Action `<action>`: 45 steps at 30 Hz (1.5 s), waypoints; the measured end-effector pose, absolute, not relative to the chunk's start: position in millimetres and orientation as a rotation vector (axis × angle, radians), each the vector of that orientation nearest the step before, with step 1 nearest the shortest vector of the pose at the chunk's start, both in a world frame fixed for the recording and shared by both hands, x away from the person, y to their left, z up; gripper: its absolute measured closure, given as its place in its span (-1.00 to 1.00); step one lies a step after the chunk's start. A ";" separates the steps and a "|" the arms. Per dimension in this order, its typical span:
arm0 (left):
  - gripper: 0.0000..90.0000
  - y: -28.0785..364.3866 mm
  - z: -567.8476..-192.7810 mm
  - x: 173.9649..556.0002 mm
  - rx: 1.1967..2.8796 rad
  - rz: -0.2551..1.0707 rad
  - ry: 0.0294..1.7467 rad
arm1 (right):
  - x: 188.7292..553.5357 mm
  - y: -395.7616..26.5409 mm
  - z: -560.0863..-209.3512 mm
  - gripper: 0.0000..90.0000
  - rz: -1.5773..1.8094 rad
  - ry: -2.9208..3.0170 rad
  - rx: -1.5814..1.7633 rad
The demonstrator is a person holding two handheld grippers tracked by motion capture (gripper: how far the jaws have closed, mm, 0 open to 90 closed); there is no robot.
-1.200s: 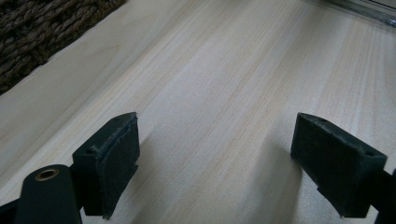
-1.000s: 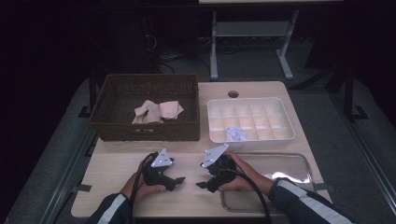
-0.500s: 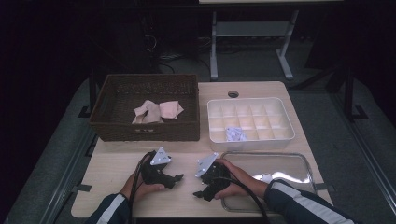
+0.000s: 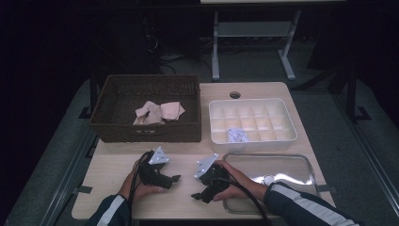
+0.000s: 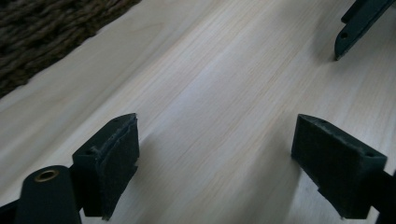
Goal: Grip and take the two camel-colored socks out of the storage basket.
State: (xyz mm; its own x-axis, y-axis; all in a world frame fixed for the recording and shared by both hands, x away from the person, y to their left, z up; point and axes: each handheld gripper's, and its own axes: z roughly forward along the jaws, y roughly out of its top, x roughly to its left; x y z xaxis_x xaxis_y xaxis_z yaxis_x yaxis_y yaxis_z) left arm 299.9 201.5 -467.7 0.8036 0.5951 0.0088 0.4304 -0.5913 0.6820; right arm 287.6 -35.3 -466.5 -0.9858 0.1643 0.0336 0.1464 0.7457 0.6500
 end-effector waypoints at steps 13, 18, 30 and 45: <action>-0.66 255.6 -383.6 302.7 2.008 0.464 0.764 | 281.6 -21.5 -472.1 -0.67 1.103 2.849 0.284; -0.66 259.4 -355.3 319.9 2.005 0.532 0.749 | 282.4 -23.4 -470.6 -0.67 1.076 2.863 0.283; -0.66 236.8 -321.2 409.5 2.094 0.497 0.720 | 282.5 -24.6 -467.9 -0.68 1.043 2.903 0.225; -0.59 196.6 -372.0 511.0 2.276 0.379 0.788 | 284.7 -26.5 -468.6 -0.75 1.041 2.925 0.166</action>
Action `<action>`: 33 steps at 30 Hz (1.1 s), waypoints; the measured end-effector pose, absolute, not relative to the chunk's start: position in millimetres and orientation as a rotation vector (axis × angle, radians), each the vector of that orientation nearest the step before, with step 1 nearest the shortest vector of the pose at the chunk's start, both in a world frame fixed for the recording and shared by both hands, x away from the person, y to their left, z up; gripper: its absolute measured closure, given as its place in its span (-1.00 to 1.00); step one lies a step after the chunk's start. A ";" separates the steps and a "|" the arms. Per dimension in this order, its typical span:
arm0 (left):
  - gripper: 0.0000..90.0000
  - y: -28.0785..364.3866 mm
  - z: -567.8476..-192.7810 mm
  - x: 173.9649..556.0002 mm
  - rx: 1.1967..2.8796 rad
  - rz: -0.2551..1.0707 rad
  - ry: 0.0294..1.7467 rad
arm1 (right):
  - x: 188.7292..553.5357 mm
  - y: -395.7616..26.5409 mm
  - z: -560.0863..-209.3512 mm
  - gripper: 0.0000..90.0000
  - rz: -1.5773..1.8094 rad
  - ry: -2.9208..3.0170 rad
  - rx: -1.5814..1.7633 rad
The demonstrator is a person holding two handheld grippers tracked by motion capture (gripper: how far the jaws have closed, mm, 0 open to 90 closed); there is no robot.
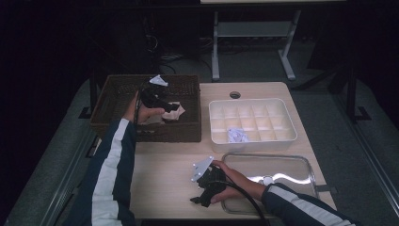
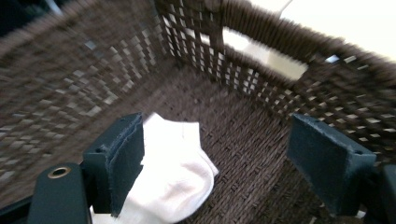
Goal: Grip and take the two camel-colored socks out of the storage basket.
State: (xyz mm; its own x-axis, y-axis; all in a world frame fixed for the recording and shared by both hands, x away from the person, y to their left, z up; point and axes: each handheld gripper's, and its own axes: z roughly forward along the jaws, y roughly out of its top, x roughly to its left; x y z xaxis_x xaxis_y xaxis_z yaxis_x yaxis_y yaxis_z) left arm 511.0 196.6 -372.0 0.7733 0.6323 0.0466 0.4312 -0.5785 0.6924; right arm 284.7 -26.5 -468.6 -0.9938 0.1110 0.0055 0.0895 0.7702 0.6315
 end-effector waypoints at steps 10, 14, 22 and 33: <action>-0.58 171.6 -415.7 548.0 2.461 0.265 0.891 | 287.3 -27.0 -468.8 -0.77 1.031 2.920 0.178; -0.55 171.7 -436.3 555.8 2.561 0.249 1.006 | 287.0 -28.4 -469.2 -0.77 1.037 2.914 0.177; 0.29 174.9 -435.6 556.8 2.605 0.208 0.996 | 286.5 -30.0 -468.9 -0.77 1.028 2.919 0.167; 0.75 181.7 -402.6 545.8 2.486 0.363 0.932 | 286.0 -30.4 -468.8 -0.77 1.029 2.920 0.169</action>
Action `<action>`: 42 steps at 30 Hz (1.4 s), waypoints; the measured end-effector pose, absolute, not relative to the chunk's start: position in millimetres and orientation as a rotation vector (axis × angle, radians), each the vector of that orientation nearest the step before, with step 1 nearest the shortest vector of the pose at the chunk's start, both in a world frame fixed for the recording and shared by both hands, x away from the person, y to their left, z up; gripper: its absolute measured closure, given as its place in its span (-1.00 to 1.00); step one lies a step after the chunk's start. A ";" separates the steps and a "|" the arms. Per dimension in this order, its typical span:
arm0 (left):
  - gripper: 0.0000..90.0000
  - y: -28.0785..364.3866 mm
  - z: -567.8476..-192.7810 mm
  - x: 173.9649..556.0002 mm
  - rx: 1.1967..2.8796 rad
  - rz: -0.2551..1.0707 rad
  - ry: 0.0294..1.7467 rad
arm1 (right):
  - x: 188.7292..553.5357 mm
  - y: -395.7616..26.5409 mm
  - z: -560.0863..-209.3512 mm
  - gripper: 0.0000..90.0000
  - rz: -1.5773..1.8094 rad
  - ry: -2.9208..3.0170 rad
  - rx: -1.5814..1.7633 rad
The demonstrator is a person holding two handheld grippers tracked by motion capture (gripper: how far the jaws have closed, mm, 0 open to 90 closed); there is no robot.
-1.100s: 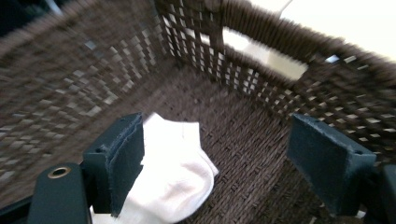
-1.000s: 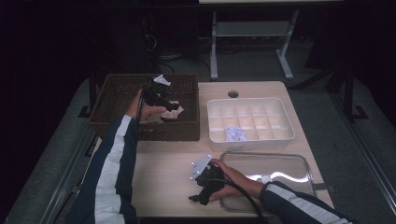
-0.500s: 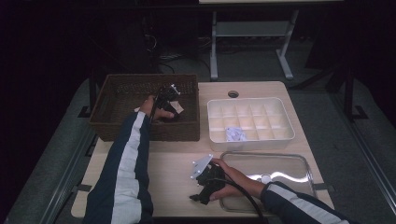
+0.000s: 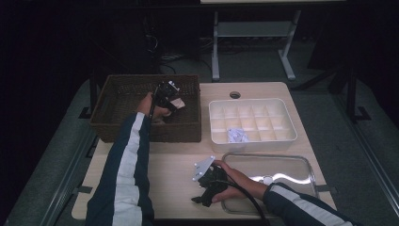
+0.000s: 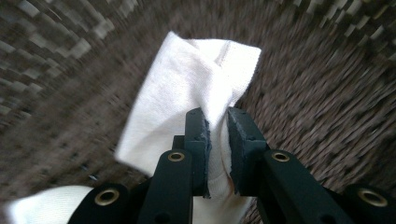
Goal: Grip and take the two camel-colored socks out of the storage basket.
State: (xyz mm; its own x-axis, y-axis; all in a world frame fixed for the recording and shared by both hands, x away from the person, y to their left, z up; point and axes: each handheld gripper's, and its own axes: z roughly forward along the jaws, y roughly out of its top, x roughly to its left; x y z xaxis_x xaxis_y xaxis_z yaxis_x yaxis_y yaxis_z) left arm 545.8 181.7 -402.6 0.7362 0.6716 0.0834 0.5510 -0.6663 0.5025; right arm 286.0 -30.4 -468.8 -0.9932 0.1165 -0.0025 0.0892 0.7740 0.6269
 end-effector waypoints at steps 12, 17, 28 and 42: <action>0.75 194.7 -354.0 519.8 2.318 0.467 0.901 | 285.7 -31.7 -469.1 -0.77 1.041 2.918 0.172; 0.75 205.3 -320.0 485.5 2.222 0.518 0.836 | 285.9 -33.3 -469.2 -0.77 1.048 2.919 0.169; 0.75 225.2 -283.9 404.0 2.156 0.555 0.688 | 287.9 -35.6 -469.9 -0.77 1.054 2.911 0.160; 0.75 217.1 -339.1 312.5 2.190 0.483 0.582 | 288.5 -37.1 -469.9 -0.77 1.056 2.912 0.175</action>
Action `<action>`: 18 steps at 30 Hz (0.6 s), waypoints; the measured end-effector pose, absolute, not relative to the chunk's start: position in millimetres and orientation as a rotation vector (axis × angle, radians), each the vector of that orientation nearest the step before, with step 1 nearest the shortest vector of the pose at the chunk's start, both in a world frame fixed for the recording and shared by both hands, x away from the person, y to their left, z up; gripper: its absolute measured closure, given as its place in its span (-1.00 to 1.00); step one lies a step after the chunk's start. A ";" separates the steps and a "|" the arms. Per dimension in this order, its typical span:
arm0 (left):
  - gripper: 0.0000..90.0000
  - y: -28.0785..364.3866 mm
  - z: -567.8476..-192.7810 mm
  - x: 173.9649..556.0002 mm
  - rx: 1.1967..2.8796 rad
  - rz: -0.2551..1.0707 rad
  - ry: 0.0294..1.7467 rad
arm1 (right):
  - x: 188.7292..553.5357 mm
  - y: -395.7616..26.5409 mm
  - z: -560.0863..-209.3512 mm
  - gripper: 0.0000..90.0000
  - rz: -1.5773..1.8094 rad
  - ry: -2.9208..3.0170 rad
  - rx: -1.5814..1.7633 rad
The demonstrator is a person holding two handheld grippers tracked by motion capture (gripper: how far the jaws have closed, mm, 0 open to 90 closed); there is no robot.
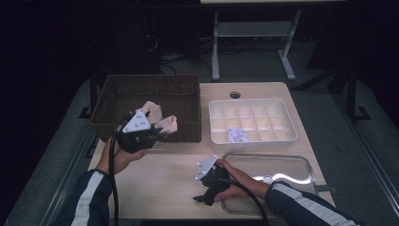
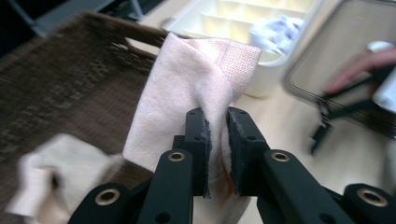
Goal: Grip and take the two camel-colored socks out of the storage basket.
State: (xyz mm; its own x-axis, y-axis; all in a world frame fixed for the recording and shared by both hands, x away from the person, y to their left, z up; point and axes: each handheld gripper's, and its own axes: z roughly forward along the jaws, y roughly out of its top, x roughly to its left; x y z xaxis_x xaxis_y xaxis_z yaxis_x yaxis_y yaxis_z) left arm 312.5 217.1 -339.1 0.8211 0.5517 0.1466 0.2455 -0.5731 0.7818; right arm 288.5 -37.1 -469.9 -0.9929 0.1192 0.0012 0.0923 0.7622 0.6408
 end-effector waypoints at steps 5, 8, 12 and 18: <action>0.75 212.8 -374.9 302.9 2.232 0.412 0.594 | 288.5 -37.0 -470.0 -0.77 1.052 2.912 0.177; 0.75 210.6 -389.0 299.6 2.251 0.376 0.589 | 288.5 -37.0 -470.0 -0.77 1.051 2.912 0.176; 0.75 204.3 -419.0 291.7 2.284 0.300 0.601 | 288.4 -37.2 -470.0 -0.77 1.051 2.912 0.179; 0.74 197.5 -439.5 284.5 2.320 0.247 0.585 | 288.1 -37.5 -469.9 -0.77 1.048 2.910 0.183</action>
State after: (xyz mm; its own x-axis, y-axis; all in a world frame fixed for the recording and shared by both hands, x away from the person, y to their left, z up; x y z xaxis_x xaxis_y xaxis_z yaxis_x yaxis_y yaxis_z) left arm 284.5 197.5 -439.5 0.8786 0.4775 0.0089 0.3395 -0.6377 0.6914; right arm 288.1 -37.5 -469.9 -0.9921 0.1256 -0.0001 0.0967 0.7642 0.6377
